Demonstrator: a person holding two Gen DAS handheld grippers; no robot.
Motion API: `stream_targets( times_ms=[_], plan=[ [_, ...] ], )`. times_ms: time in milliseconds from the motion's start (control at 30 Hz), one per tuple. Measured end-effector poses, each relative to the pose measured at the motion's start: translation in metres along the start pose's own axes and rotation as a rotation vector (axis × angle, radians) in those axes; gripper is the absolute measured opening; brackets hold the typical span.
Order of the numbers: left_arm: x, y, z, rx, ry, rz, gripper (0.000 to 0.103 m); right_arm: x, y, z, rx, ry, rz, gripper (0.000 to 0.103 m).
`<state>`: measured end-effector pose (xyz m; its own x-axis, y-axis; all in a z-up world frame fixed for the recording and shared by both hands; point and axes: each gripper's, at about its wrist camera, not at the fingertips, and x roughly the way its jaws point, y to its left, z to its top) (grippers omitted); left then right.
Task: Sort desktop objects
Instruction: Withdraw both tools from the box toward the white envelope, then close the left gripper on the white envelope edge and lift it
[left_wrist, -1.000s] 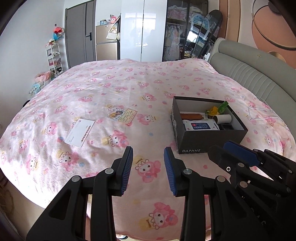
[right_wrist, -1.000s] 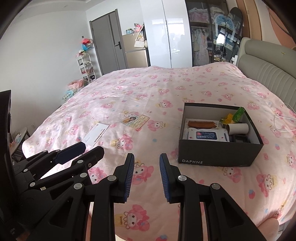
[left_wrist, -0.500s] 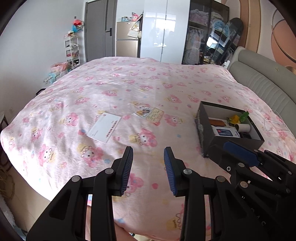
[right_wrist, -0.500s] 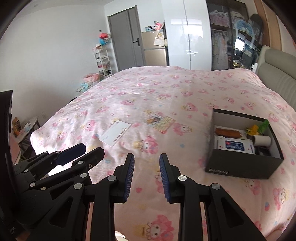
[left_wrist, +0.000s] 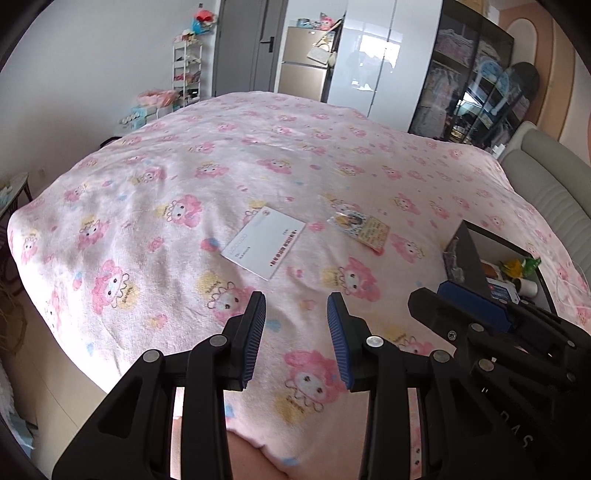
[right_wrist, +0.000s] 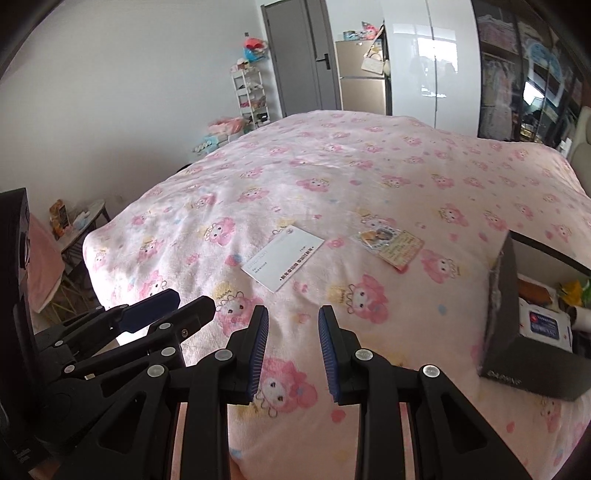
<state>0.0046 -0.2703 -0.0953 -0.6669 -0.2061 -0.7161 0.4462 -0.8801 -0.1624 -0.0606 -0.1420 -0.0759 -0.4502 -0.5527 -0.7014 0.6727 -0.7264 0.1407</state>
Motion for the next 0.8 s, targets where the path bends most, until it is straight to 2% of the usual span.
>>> stream_targets(
  times_ms=[433,633,733,800],
  plan=[
    [0.107,0.05,0.03,-0.078,0.082,-0.01,0.035,0.107,0.005,0.033,-0.001,0.098,-0.001,0.025],
    [0.175,0.077,0.034,-0.241,0.157,-0.057,0.035,0.164,-0.006,0.044,0.046,0.151,0.02,0.025],
    [0.209,0.086,0.036,-0.275,0.193,-0.024,0.035,0.191,-0.009,0.049,0.045,0.187,0.033,0.025],
    [0.221,0.091,0.038,-0.299,0.2,-0.036,0.035,0.208,-0.011,0.049,0.045,0.214,0.029,0.025]
  ],
)
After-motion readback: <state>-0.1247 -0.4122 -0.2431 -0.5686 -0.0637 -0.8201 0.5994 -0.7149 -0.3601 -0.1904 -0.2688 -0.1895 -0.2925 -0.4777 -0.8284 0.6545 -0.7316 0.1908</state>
